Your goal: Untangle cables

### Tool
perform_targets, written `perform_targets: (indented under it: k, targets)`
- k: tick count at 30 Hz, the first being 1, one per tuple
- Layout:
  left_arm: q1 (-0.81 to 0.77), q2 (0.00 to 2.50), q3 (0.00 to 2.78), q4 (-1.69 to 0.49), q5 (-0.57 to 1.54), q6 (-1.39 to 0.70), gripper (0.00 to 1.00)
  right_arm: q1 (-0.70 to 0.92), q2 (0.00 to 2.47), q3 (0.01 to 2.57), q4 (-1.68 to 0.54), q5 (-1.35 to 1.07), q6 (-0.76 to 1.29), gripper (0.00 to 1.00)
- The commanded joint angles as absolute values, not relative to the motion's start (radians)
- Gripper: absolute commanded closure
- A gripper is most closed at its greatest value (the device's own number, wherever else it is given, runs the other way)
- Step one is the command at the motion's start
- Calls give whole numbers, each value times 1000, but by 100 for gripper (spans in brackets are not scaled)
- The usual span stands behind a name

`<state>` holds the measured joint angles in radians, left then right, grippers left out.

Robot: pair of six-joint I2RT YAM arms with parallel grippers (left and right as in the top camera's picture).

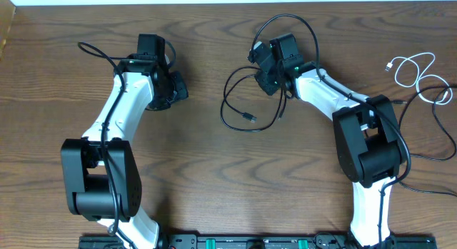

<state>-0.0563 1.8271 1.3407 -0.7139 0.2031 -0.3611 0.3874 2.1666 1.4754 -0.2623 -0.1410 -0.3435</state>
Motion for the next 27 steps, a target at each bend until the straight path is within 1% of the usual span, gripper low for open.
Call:
perform_targets:
  k: [1, 4, 6, 14, 21, 27]
  targets:
    - [-59, 1831, 1346, -717, 189, -348, 55, 384, 2179, 1469, -274, -136, -337, 57]
    - [-59, 1831, 1346, -717, 190, -348, 55, 388, 2179, 1469, -318, -169, -337, 58]
    - [-59, 1831, 1346, -717, 190, -348, 55, 388, 2180, 1467, -339, -167, -337, 61]
    - [-59, 1831, 1346, -717, 190, -348, 55, 388, 2208, 1461, -327, -168, -337, 61]
    - [-59, 1831, 1346, -717, 190, -348, 55, 393, 2208, 1461, -241, -167, -337, 54]
    - [-59, 1831, 1346, -717, 189, -348, 55, 390, 2208, 1461, -209, -168, -337, 49]
